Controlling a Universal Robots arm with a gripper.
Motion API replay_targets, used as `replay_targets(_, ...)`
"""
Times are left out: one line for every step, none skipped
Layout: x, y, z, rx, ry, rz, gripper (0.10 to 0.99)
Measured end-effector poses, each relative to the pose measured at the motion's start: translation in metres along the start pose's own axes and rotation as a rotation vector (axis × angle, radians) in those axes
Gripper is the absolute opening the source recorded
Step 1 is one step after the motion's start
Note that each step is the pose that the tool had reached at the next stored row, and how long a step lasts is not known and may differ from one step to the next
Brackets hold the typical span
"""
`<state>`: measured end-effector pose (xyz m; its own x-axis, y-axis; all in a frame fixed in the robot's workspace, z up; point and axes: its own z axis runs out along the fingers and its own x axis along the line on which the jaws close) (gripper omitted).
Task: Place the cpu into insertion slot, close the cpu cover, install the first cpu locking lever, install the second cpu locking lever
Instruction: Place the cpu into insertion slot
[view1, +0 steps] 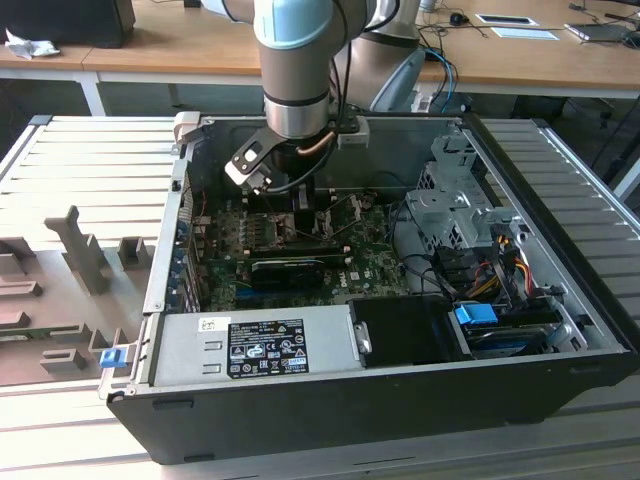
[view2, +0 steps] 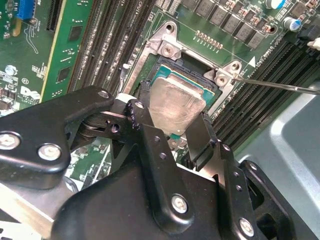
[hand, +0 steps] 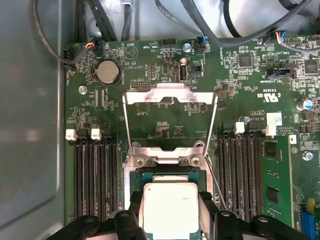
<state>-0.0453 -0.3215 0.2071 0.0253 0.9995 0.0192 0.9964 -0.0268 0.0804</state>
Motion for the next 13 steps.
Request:
replay_targets(0.0000,-0.0001,0.0005,0.000,0.0002,-0.003,0.529)
replay_targets(0.0000,-0.0001,0.0010,0.000,0.0003,-0.005,0.529)
replay_targets(0.0000,-0.0001,0.0015,0.000,0.0003,-0.005,0.529)
replay_targets(0.0000,-0.0002,0.0023,0.000,0.0004,-0.005,0.529)
replay_targets(0.0001,-0.0002,0.0029,0.000,0.0003,-0.005,0.529)
replay_targets(0.0002,-0.0004,0.0045,0.000,0.0003,-0.005,0.529)
replay_targets(0.0002,-0.0004,0.0051,0.000,0.0003,-0.005,0.529)
replay_targets(0.0002,-0.0004,0.0051,0.000,0.0002,-0.005,0.529)
replay_targets(0.0002,-0.0004,0.0052,0.000,0.0001,-0.005,0.529)
replay_targets(0.0002,-0.0005,0.0052,0.000,0.0002,-0.005,0.529)
replay_targets(0.0002,-0.0004,0.0053,0.000,0.0003,-0.005,0.529)
replay_targets(0.0002,-0.0005,0.0053,0.000,0.0003,-0.005,0.529)
replay_targets(0.0002,-0.0005,0.0053,0.000,0.0003,-0.005,0.529)
